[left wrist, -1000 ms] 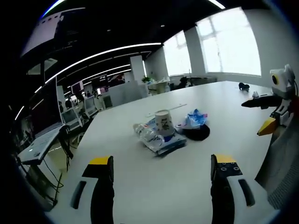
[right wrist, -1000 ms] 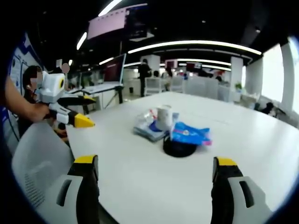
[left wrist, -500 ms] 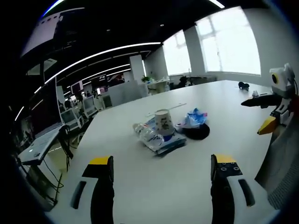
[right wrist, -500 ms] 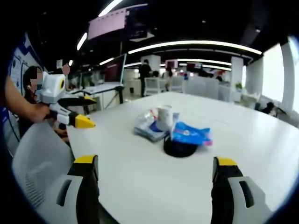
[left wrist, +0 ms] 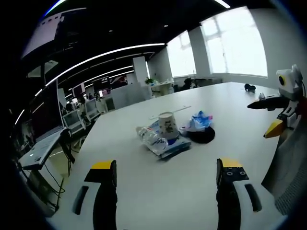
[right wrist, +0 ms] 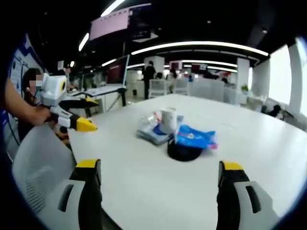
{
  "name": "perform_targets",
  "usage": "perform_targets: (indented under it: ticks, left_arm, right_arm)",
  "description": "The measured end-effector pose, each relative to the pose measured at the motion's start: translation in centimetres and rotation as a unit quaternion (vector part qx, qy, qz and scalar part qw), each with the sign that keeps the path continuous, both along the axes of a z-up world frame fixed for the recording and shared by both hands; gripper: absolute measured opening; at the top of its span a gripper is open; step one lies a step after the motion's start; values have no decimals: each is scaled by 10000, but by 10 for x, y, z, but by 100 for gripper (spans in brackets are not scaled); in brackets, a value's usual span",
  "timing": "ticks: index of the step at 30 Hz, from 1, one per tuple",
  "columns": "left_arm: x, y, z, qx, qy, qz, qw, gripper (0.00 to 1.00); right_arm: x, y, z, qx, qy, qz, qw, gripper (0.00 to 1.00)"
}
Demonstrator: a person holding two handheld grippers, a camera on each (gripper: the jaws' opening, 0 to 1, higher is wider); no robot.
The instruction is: Arrange the tabletop items into an orderly group along one side of the table until the central work area is clear of visible clutter.
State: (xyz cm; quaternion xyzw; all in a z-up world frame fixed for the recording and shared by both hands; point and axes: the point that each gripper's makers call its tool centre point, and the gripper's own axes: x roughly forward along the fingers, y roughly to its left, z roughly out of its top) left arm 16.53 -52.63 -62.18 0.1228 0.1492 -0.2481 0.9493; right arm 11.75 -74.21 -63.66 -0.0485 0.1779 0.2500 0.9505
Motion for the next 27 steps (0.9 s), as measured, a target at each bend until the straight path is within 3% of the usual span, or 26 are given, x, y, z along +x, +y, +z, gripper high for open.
perform_targets:
  ticks: [27]
  left_arm:
    - [-1, 0, -1, 48, -5, 4, 10000, 85]
  right_arm:
    - [-2, 0, -3, -21, 56, 3, 10000, 99]
